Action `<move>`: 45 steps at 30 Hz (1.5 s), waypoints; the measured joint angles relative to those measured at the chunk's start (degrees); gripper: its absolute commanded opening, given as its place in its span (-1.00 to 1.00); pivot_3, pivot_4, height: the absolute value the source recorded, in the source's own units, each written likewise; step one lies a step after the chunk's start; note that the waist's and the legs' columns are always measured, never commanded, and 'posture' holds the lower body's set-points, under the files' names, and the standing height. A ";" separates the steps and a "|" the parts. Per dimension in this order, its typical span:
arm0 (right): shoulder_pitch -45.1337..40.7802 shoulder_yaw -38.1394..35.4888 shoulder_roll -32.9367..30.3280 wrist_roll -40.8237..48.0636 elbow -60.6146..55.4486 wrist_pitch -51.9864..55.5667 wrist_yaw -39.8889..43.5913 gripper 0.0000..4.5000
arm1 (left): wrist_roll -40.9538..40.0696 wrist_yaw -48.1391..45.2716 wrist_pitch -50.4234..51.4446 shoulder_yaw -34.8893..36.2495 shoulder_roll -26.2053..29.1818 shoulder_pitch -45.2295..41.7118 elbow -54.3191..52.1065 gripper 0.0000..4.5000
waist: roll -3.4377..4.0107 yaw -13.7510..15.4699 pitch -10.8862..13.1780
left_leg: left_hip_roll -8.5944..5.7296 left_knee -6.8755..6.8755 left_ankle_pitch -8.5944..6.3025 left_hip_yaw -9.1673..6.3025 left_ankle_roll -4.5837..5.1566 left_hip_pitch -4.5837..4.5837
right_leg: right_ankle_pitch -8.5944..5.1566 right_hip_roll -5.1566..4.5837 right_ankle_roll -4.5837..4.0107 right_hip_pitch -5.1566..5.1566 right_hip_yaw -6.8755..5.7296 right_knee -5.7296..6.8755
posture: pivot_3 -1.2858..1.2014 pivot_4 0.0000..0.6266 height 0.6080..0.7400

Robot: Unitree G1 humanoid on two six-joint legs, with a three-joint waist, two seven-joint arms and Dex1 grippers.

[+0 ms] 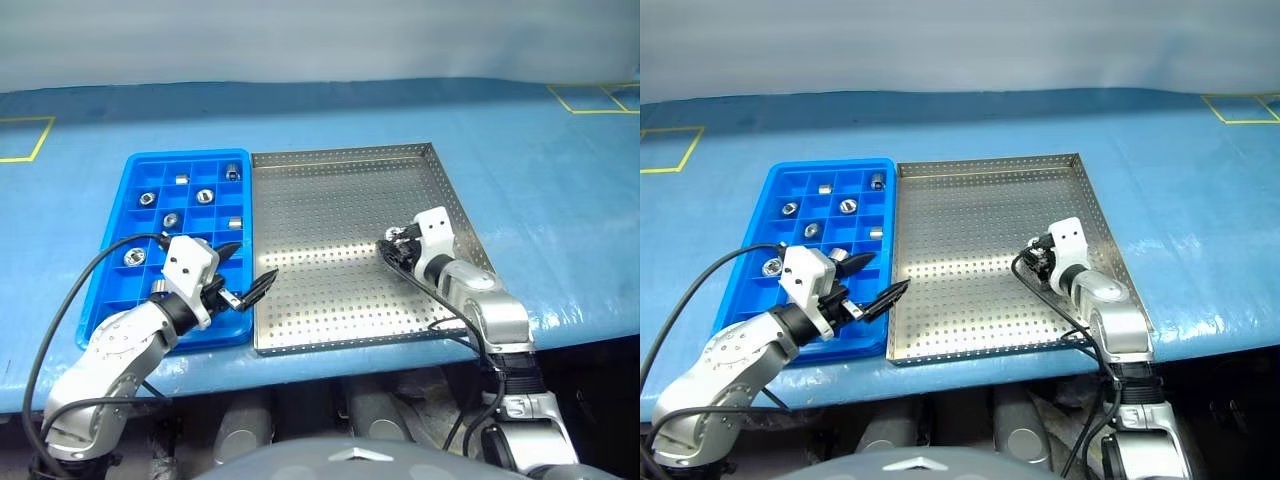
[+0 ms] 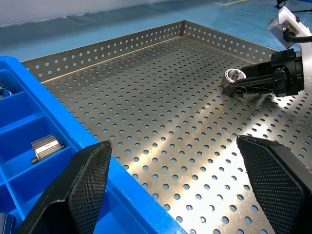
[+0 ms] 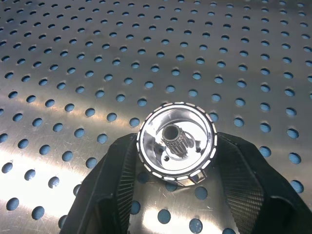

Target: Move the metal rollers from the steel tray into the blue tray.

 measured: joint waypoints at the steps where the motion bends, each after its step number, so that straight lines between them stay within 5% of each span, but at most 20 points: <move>1: 0.00 0.00 -0.01 0.00 0.03 -0.25 -0.01 -0.19 | 0.01 0.00 -0.01 0.01 0.00 0.07 0.00 1.00 | 0.00 0.00 0.00 | 0.00 0.00 0.00 0.00 0.00 0.00 | 0.00 0.00 0.00 0.00 0.00 0.00 | -0.06 -0.52 1.00; 11: -2.80 4.91 -1.58 0.98 -10.05 -0.69 4.27 -0.19 | -0.27 0.31 -0.15 4.33 0.15 2.93 -0.16 1.00 | 0.03 -0.26 0.02 | 0.08 -0.01 0.00 0.02 0.00 -0.01 | 0.01 0.05 0.02 -0.07 0.02 0.03 | -0.03 -0.52 1.00; 20: -10.32 23.13 5.26 3.90 -16.19 -0.85 13.37 -0.19 | -0.87 1.34 -0.08 15.89 1.03 13.78 -3.97 1.00 | -0.01 0.89 0.01 | 0.10 -0.03 -0.01 -0.06 0.01 -0.06 | -0.03 -0.05 -0.05 -0.07 -0.10 -0.04 | 0.04 -0.52 1.00; 28: -13.89 30.55 8.93 1.11 -5.58 -5.83 15.90 -0.19 | -2.37 1.71 -0.05 20.48 -1.24 23.60 -9.96 1.00 | -0.09 3.25 -0.03 | 0.05 0.01 0.00 -0.06 -0.01 -0.04 | -0.25 -0.12 -0.41 -0.05 -0.14 0.00 | 0.12 -0.52 1.00; 42: -18.13 30.99 13.32 -1.11 6.14 -11.33 18.70 -0.19 | -2.39 4.21 -0.20 20.19 -3.47 25.34 -12.74 1.00 | -0.09 4.88 -0.03 | 0.06 -0.05 0.04 -0.16 -0.08 -0.01 | -0.28 -0.04 -0.47 -0.02 -0.23 0.01 | 0.15 -0.52 1.00; 45: -18.19 30.99 13.61 -1.28 7.53 -11.96 19.03 0.23 | -2.34 4.79 -0.20 19.98 -3.47 25.08 -12.74 1.00 | -0.09 4.95 -0.03 | 0.06 -0.04 0.04 -0.15 -0.08 -0.01 | -0.28 -0.05 -0.48 0.00 -0.23 0.01 | 0.15 -0.52 1.00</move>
